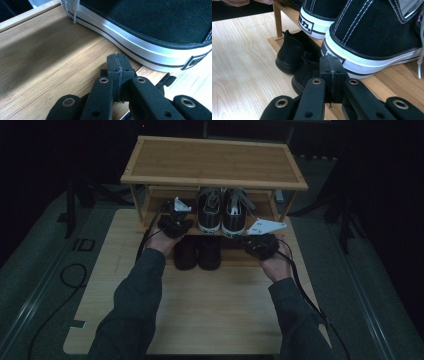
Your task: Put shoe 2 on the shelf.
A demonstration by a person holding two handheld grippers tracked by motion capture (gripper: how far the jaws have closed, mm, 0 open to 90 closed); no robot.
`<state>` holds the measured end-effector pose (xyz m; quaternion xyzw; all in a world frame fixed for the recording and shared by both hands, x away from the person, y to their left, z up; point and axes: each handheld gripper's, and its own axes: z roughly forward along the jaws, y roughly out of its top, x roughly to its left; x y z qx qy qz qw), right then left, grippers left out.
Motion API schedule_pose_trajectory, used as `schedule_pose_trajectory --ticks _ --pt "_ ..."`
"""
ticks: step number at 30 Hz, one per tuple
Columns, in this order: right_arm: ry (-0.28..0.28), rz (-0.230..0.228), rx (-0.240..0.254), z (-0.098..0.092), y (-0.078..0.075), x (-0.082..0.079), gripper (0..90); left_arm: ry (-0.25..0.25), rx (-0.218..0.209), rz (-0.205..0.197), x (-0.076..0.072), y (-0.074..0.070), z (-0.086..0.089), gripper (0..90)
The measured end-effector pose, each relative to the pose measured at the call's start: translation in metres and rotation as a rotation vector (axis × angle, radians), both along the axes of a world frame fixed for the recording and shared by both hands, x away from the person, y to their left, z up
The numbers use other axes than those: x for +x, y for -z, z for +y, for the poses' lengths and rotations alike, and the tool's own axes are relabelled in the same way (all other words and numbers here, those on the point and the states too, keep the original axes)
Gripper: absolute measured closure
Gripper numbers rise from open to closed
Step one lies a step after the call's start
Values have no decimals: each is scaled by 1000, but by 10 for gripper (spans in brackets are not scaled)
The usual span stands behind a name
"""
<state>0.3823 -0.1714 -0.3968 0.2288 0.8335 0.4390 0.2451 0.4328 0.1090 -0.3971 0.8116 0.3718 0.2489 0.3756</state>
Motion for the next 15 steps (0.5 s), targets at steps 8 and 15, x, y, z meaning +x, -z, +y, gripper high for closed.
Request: schedule_pose_trajectory --ticks 8,15 --pt "19 2 -5 1 1 3 900 1 -1 0 0 0 0 900" --pt "6 8 -30 8 3 5 900 -1 0 2 0 0 0 900"
